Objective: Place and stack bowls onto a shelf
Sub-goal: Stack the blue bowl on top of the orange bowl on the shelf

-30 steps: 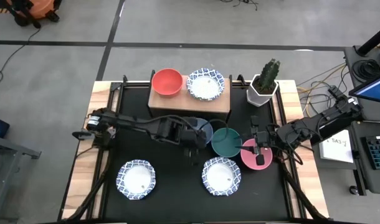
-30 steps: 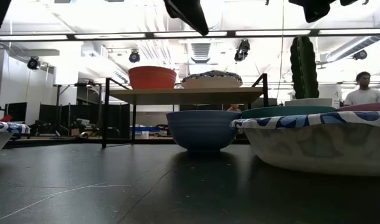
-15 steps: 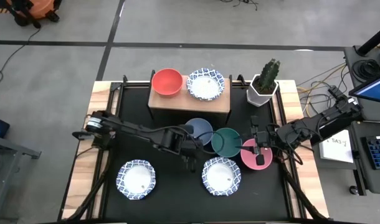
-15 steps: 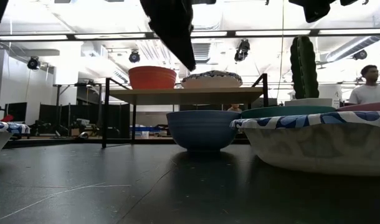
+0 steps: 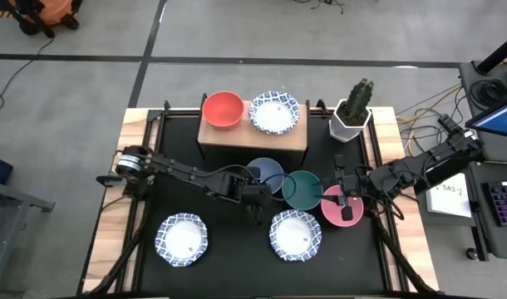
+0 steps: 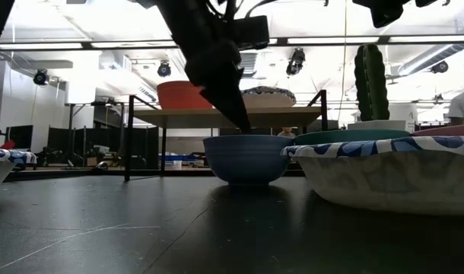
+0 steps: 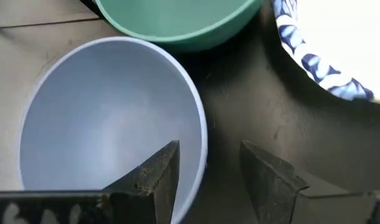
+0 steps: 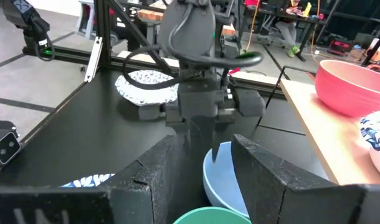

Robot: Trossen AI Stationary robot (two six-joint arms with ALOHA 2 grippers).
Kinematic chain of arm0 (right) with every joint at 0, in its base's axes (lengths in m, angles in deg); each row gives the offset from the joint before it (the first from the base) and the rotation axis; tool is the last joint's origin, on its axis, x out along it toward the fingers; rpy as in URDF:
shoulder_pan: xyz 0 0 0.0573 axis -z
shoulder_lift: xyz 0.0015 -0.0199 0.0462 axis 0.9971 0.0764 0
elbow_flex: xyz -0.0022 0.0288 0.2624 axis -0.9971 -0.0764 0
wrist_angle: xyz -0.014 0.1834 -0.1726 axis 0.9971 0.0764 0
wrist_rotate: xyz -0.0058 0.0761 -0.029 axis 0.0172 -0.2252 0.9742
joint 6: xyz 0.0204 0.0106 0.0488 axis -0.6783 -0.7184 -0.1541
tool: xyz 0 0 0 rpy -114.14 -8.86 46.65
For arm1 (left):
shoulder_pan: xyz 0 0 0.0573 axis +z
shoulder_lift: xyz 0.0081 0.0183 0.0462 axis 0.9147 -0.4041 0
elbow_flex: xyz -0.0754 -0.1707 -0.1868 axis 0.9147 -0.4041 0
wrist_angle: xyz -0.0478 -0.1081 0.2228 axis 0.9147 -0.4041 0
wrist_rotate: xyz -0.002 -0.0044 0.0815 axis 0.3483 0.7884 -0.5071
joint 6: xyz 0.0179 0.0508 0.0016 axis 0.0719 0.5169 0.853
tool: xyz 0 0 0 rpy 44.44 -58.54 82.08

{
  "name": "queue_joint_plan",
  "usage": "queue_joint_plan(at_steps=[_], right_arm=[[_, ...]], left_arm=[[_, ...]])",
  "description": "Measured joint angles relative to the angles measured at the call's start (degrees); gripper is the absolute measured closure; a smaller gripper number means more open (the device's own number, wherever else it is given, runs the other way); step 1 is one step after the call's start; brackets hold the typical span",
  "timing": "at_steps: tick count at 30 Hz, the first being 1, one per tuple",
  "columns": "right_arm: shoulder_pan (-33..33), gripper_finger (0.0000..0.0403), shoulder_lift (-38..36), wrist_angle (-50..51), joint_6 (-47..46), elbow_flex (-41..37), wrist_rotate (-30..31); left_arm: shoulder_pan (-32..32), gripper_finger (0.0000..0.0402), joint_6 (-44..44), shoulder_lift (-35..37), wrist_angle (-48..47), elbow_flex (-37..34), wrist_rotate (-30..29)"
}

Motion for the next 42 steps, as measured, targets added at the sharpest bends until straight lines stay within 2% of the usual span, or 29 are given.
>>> queue_joint_plan(at_steps=[15, 20, 25, 27, 34, 42], right_arm=[[0.0, 0.0255, 0.0, 0.0, 0.1, 0.0, 0.0], [0.0, 0.0255, 0.0, 0.0, 0.0, 0.0, 0.0], [0.0, 0.0255, 0.0, 0.0, 0.1, 0.0, 0.0], [0.0, 0.0255, 0.0, 0.0, 0.1, 0.0, 0.0], [0.0, 0.0255, 0.0, 0.0, 0.1, 0.0, 0.0], [0.0, 0.0255, 0.0, 0.0, 0.0, 0.0, 0.0]], left_arm=[[0.6, 0.0298, -0.7, -0.2, 5.5, -5.1, 0.0], [0.6, 0.0334, -1.2, -0.2, 5.7, -5.9, 0.0], [0.6, 0.0392, -2.0, -0.2, 5.2, -5.6, 0.2], [0.6, 0.0396, -2.8, -0.2, 3.5, -5.0, 1.0], [-2.1, 0.04, -3.7, 0.6, -7.4, 1.4, 3.2], [-6.3, 0.0401, 1.0, 1.1, -29.2, 18.8, 4.0]])
